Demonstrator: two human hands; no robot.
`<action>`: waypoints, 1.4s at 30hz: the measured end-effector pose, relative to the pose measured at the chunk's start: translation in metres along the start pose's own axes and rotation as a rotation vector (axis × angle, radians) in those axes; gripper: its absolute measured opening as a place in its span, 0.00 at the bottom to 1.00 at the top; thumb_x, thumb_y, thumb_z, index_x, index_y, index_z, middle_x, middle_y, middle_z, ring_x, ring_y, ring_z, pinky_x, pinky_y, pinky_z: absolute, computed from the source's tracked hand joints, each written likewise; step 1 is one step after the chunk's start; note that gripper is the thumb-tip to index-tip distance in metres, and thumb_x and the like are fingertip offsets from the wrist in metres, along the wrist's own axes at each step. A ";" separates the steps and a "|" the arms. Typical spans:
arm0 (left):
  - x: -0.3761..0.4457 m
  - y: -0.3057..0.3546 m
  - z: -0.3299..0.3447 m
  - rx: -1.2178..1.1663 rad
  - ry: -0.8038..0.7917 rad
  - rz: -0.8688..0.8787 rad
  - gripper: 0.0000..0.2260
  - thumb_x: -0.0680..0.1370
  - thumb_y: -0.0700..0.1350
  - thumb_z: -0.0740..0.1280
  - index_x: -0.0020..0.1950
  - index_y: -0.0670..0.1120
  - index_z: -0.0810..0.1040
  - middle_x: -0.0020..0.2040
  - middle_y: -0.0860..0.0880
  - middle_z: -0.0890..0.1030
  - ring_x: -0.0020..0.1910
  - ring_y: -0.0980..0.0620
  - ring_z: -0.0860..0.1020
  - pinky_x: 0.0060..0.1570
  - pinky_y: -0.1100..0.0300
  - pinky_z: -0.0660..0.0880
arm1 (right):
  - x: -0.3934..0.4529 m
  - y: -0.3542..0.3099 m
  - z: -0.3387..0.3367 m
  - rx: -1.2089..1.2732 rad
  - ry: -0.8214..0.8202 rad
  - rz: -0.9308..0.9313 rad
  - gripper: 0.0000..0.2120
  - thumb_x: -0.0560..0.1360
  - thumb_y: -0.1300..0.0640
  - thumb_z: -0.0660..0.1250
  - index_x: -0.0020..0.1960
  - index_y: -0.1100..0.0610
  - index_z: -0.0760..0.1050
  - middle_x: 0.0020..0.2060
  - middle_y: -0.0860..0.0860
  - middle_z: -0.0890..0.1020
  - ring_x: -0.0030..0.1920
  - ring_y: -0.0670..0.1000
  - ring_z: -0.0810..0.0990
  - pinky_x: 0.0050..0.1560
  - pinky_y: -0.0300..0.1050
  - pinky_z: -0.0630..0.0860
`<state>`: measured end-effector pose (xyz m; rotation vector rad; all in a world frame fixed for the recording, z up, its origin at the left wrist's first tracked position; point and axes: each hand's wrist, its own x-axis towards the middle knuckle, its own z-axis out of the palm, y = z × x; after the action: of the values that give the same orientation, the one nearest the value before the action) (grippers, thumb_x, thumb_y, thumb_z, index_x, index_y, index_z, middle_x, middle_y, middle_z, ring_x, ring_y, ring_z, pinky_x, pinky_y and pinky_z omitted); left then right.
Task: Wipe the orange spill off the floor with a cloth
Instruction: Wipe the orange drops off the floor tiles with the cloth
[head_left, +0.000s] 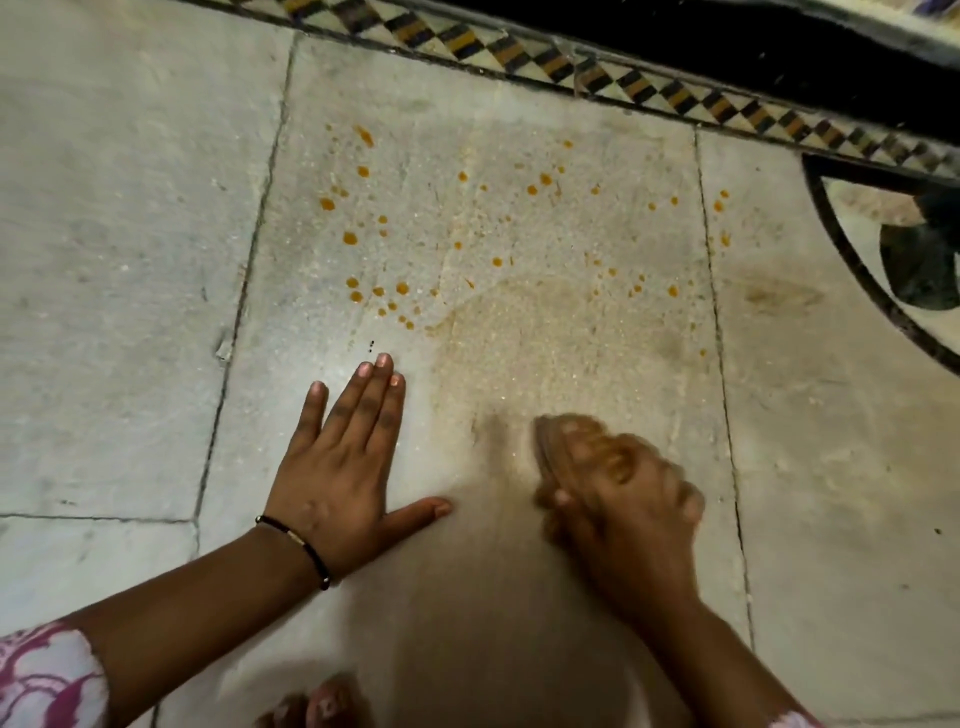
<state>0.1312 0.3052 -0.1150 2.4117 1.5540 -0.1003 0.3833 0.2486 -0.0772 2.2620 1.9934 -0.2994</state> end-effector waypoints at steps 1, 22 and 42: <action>0.000 0.000 0.000 0.004 -0.002 -0.004 0.48 0.71 0.75 0.49 0.77 0.39 0.53 0.78 0.42 0.52 0.77 0.46 0.50 0.73 0.42 0.48 | 0.008 0.016 -0.004 0.025 0.012 0.095 0.28 0.72 0.35 0.50 0.72 0.37 0.59 0.66 0.55 0.64 0.60 0.56 0.62 0.59 0.54 0.58; -0.001 -0.001 -0.002 0.013 -0.005 0.033 0.48 0.72 0.74 0.48 0.77 0.38 0.53 0.78 0.41 0.52 0.77 0.45 0.50 0.74 0.45 0.45 | 0.054 0.026 -0.020 -0.040 0.068 0.221 0.28 0.75 0.36 0.52 0.74 0.38 0.54 0.65 0.55 0.64 0.60 0.59 0.63 0.55 0.55 0.62; -0.001 -0.003 -0.003 0.013 0.011 0.035 0.45 0.74 0.72 0.46 0.77 0.39 0.52 0.78 0.41 0.51 0.77 0.46 0.49 0.74 0.44 0.45 | 0.021 -0.007 -0.002 -0.090 0.126 0.173 0.27 0.76 0.40 0.54 0.73 0.41 0.57 0.66 0.57 0.67 0.56 0.59 0.66 0.53 0.56 0.65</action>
<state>0.1276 0.3059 -0.1128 2.4523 1.5201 -0.0906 0.3790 0.2698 -0.0794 2.4290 1.8089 -0.0512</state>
